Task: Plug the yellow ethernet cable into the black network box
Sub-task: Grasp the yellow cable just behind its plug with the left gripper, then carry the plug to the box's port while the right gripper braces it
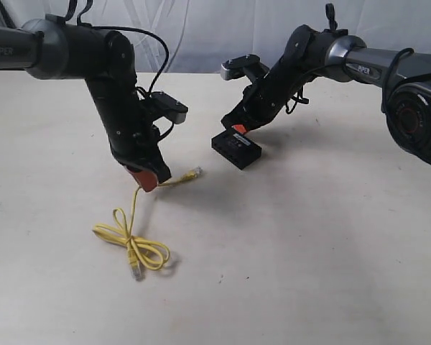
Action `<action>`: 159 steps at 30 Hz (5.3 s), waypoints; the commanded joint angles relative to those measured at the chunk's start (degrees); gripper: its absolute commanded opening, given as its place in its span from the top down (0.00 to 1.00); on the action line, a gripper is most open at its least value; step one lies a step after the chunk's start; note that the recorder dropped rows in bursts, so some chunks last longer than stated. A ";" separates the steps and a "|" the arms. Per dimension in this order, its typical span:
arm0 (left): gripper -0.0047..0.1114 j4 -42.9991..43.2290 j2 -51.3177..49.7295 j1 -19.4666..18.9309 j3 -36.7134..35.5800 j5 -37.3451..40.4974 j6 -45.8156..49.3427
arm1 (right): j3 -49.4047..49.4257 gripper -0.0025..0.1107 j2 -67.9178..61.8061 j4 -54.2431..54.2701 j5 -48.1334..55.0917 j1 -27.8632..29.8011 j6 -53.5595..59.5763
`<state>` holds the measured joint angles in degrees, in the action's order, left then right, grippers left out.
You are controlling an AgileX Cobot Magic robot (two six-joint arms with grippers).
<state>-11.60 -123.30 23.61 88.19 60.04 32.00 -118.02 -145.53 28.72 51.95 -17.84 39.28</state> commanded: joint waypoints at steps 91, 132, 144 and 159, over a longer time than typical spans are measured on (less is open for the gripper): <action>0.96 8.07 -3.73 7.92 9.03 -5.95 -8.03 | -0.08 0.99 0.01 4.48 7.66 2.13 -2.18; 0.96 4.29 -11.42 7.92 18.63 -3.49 -18.58 | -0.08 0.99 0.01 9.03 15.57 4.08 -1.74; 0.96 4.81 -13.31 7.92 18.72 -3.75 -17.42 | -0.08 0.99 0.01 9.25 15.24 4.08 -1.74; 0.96 1.95 -13.31 7.92 21.96 0.49 -10.26 | -0.08 0.99 0.01 11.05 13.00 4.08 4.00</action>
<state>-7.33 -136.36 31.36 109.76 59.48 20.05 -118.09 -145.55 38.33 65.43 -13.99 41.93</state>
